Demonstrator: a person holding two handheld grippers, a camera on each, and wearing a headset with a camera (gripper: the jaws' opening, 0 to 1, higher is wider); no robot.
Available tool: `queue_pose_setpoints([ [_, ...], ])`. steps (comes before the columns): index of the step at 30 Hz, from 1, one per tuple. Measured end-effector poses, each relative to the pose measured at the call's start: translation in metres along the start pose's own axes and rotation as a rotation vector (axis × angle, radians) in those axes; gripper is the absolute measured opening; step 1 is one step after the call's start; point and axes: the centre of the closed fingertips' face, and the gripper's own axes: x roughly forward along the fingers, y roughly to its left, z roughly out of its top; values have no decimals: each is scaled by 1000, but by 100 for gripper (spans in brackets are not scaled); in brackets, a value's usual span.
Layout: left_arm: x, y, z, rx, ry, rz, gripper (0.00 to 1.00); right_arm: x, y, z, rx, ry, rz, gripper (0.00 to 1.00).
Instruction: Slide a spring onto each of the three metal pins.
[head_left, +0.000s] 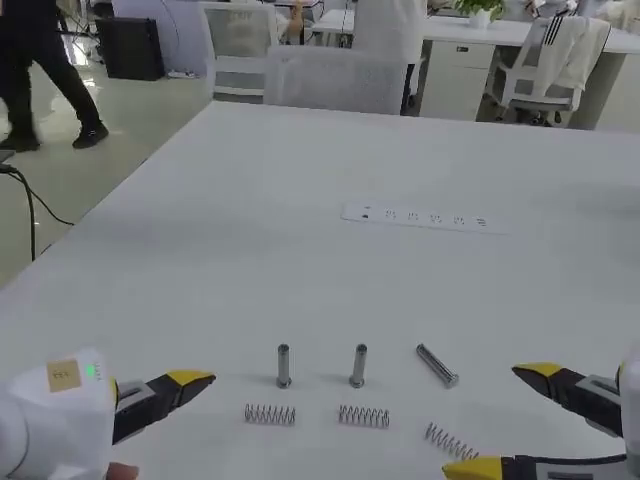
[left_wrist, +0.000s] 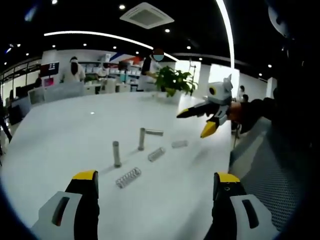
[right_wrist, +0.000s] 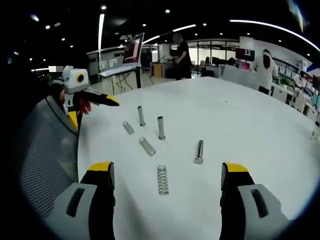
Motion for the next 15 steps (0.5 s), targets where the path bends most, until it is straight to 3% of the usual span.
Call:
queue_pose_setpoints([
  [15,-1,4,4,12,-4,18,92,-3,-3,5,-8,-11,-7,88],
])
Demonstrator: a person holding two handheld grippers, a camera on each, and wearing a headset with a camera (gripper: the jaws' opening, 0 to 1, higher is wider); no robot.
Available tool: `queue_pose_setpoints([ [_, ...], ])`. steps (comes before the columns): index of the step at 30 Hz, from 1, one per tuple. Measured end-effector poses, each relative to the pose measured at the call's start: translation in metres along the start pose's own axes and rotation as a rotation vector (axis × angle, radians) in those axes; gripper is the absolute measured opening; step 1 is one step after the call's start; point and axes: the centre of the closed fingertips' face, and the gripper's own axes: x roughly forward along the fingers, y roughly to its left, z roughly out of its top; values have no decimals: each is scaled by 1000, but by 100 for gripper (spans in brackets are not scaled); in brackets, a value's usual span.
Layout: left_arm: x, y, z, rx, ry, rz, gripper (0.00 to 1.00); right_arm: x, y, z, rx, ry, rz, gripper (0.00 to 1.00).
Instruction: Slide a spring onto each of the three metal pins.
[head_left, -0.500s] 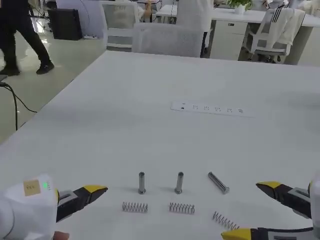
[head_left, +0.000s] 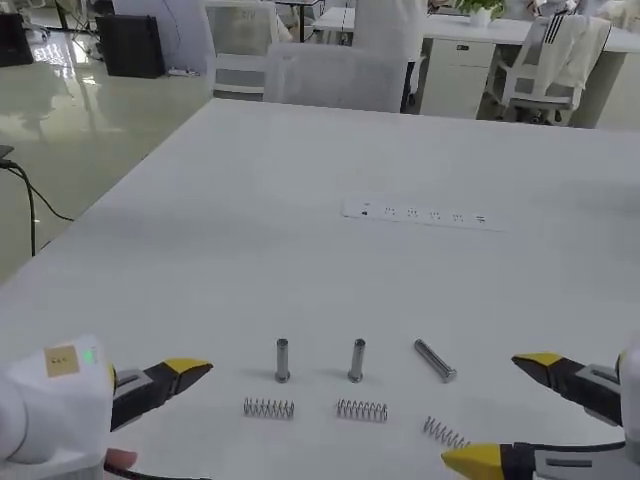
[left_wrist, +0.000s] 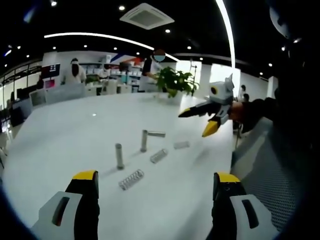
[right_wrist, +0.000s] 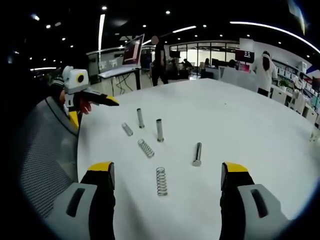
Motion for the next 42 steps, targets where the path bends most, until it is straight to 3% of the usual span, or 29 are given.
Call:
queue_pose_setpoints([
  [22,-4,1,13,21,8,17,91,-2,-4,4,-11,-5,3,87],
  [26,-5,1,20,29,1,15,91,0,-8,13,-18,-14,0,87],
  [30,-5,1,28,33,-11,18,90,5,-16,30,-25,-33,-5,84],
  [36,-8,1,37,45,-28,24,90,21,-27,46,-58,-12,-9,81],
  [42,-11,6,43,31,-26,46,90,40,-37,50,-84,60,-23,75],
])
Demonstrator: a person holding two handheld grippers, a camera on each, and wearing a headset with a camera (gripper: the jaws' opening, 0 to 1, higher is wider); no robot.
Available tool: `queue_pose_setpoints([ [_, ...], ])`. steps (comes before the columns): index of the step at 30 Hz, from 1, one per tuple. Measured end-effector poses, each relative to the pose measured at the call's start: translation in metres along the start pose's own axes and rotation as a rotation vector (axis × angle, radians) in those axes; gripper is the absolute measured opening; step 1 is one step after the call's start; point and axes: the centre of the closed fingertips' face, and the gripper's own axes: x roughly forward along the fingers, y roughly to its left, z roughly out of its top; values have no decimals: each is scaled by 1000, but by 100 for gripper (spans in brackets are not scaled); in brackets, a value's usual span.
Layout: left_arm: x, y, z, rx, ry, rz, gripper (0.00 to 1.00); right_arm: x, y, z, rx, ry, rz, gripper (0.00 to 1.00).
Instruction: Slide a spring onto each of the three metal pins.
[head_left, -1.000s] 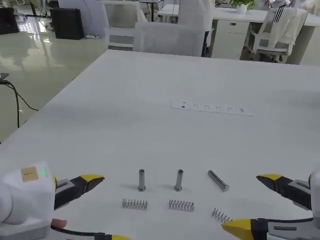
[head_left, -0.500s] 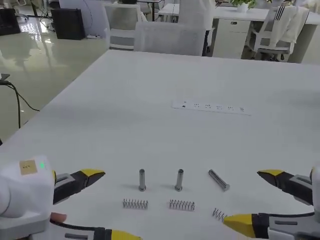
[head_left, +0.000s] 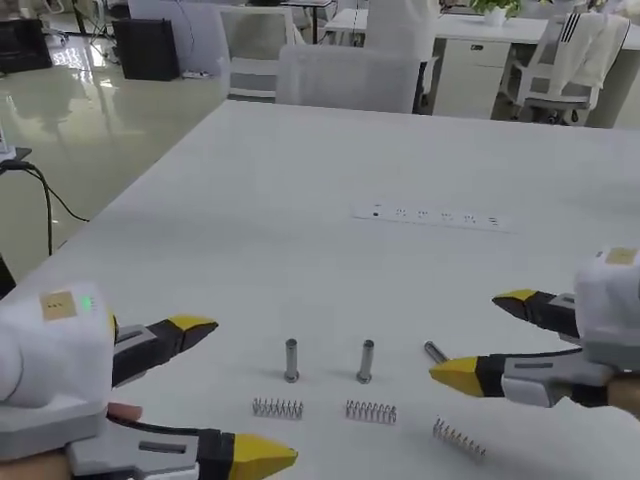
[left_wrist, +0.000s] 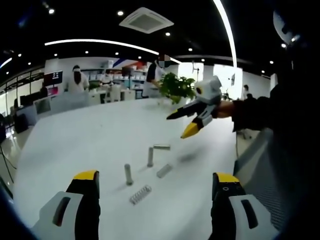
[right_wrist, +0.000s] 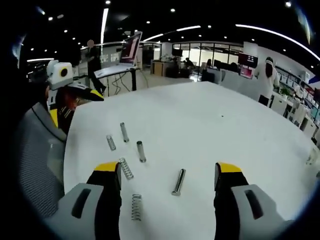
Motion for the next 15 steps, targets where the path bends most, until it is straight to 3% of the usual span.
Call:
queue_pose_setpoints([
  [6,-2,-1,11,3,-9,0,90,18,-11,-8,5,98,-11,65],
  [8,-2,-4,16,9,-18,-14,89,23,-19,-17,11,156,-23,60],
  [12,2,-9,26,29,-28,-55,90,32,-20,-29,60,229,-15,50],
  [15,5,-7,33,40,-30,-68,89,36,-22,-33,69,260,-16,45],
])
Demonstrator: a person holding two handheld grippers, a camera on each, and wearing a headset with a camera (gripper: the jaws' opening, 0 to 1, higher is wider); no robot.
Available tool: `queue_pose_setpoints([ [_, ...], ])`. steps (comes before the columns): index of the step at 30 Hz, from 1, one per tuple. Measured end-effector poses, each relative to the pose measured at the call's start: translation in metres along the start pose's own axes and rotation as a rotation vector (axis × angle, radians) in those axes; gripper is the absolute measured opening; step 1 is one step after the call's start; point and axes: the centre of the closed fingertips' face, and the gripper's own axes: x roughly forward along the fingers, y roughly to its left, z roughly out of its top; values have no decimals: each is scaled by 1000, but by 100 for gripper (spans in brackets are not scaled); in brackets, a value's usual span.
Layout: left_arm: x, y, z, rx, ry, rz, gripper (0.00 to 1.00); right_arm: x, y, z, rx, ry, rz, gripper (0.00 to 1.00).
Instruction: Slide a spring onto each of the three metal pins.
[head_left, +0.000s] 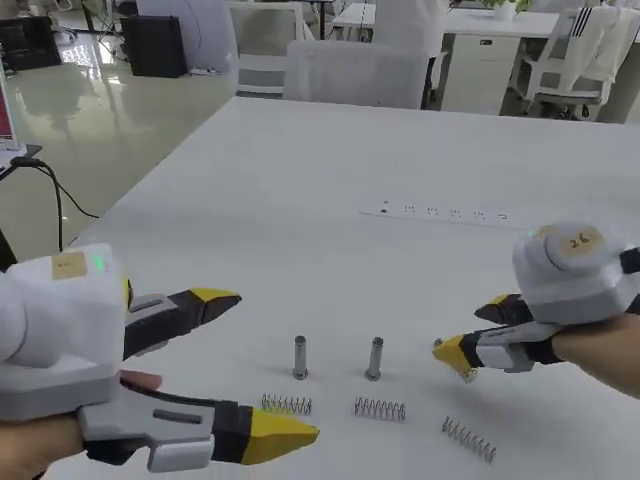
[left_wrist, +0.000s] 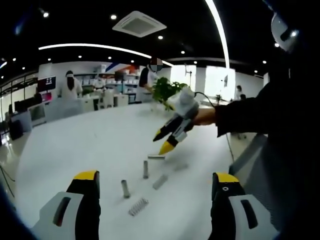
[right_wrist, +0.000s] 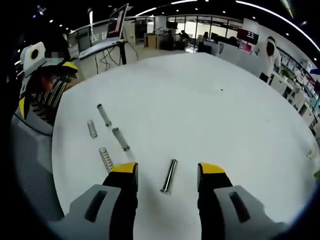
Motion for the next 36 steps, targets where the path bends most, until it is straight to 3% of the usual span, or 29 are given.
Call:
queue_pose_setpoints([
  [6,6,6,9,3,5,-30,90,12,-3,-4,23,75,10,35],
  [11,15,11,1,-3,33,-34,89,20,-3,-2,25,127,21,28],
  [13,17,12,1,-19,22,-27,88,24,-4,-3,36,152,23,25],
  [15,20,12,4,-53,-21,-16,88,27,-4,-4,45,168,29,22],
  [23,18,16,-11,-73,-19,-7,84,41,-7,-12,69,245,34,16],
  [29,21,14,-28,-80,24,-18,83,45,-7,-15,79,290,29,14],
  [36,22,13,-29,-86,30,-24,82,45,-9,-18,80,319,11,10],
])
